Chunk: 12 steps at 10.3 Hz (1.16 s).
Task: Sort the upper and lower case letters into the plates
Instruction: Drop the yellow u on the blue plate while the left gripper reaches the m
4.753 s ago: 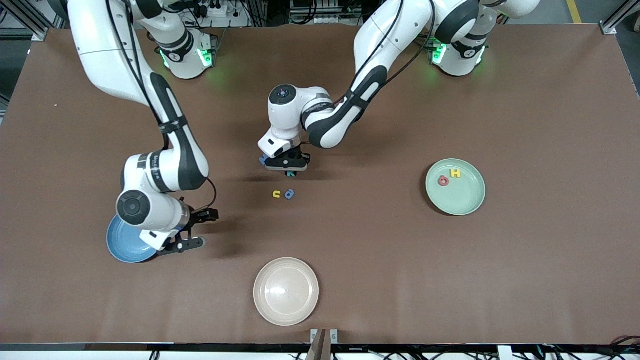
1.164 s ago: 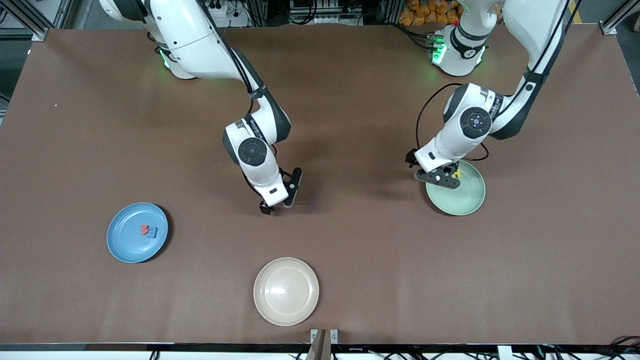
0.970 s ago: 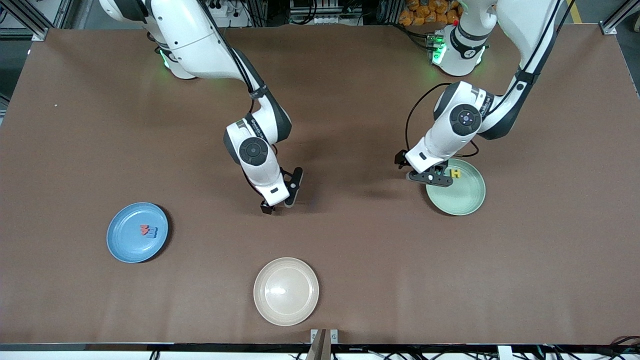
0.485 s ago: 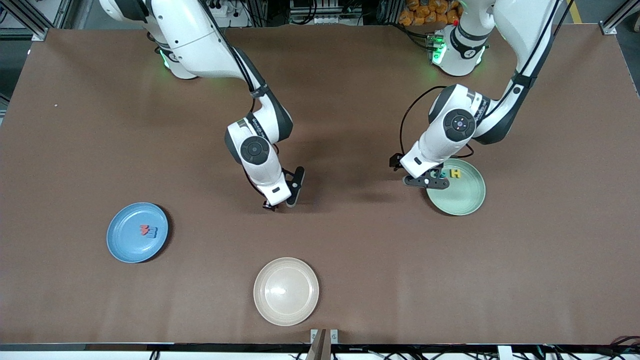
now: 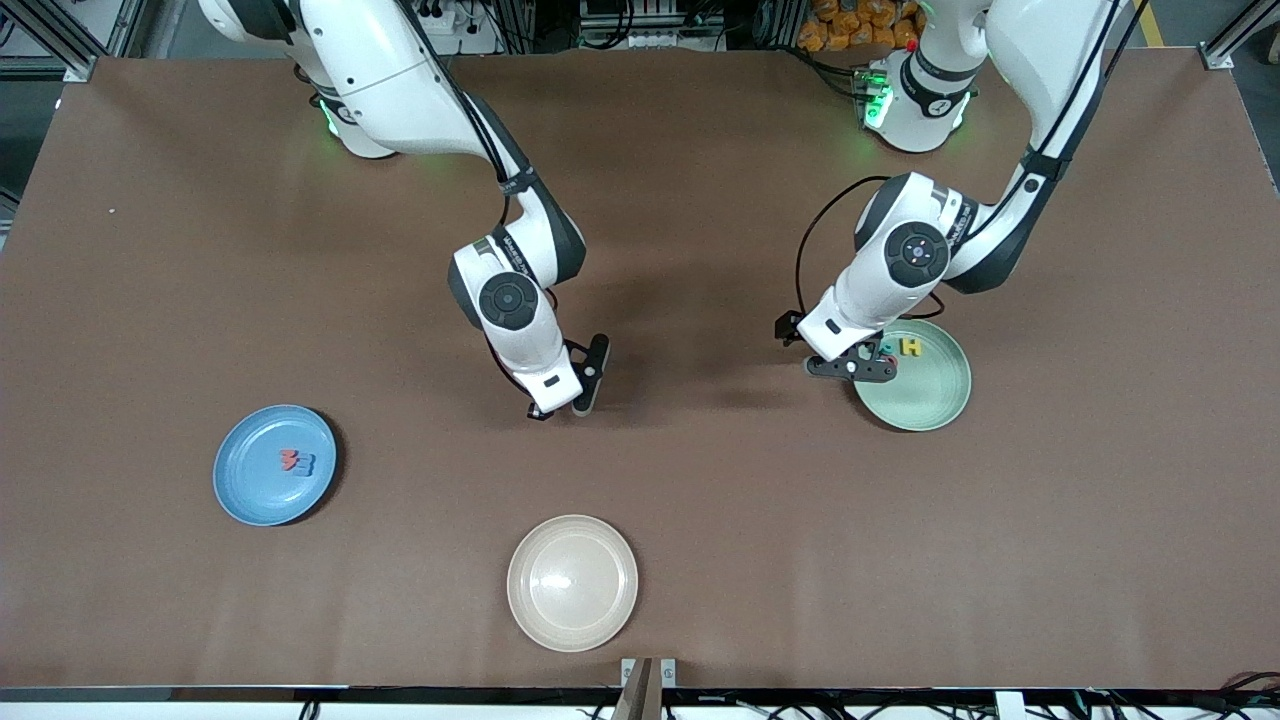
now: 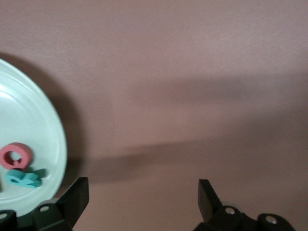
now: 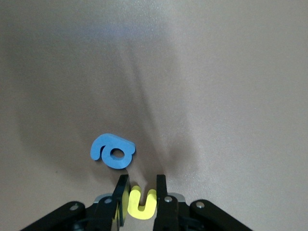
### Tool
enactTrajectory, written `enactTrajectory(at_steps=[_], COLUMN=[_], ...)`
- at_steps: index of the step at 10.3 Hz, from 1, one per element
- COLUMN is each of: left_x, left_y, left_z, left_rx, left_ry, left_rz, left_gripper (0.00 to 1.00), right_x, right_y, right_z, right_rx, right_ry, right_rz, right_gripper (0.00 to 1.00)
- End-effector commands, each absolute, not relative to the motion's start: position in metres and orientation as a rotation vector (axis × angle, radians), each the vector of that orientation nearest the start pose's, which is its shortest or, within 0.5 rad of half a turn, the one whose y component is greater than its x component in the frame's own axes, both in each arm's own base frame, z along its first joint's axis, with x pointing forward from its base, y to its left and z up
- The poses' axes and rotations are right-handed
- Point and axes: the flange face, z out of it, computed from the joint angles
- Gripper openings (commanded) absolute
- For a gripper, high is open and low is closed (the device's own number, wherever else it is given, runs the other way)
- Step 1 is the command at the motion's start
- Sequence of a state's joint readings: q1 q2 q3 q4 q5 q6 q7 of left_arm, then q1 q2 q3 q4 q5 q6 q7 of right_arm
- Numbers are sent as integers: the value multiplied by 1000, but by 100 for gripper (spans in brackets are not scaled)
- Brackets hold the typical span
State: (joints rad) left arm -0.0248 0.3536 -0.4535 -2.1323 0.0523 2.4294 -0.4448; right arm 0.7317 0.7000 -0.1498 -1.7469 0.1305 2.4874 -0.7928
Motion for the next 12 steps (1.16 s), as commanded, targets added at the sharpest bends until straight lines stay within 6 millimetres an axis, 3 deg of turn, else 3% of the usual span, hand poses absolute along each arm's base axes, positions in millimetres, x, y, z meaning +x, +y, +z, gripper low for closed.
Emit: enactTrajectory(at_steps=[1,2,3,6,8,11,12], left_x=[510,510,509,497,485,458,451], left_y=[-304,-318,-338,-398,-445,-515,-535], left_z=[258,257,258,257,262,257,255], left_rx=[-3270,-3277,-3285,-3298,-3331,-3288,-3278], left_ry=[-31,-91,-144,-244,-194,156,218], left_rz=[145,153,154,163,153,-41,-87], left_gripper=[100,100,100,100,100,100,100], right_x=[559,567,583,630,653,674,674], right_y=[368,358,330,227,148,18,-13], right_z=[188,203,218,254,256,247,241], right_rx=[-2497,-2518,-2554,-2703,-2800,-2947,-2977], right_ry=[-1930,-1897,-1844,-1603,-1431,-1170,-1117], right_rz=[-76,-82,-63,-63,-63,-43,-22], right_gripper=[0,0,0,0,0,0,0])
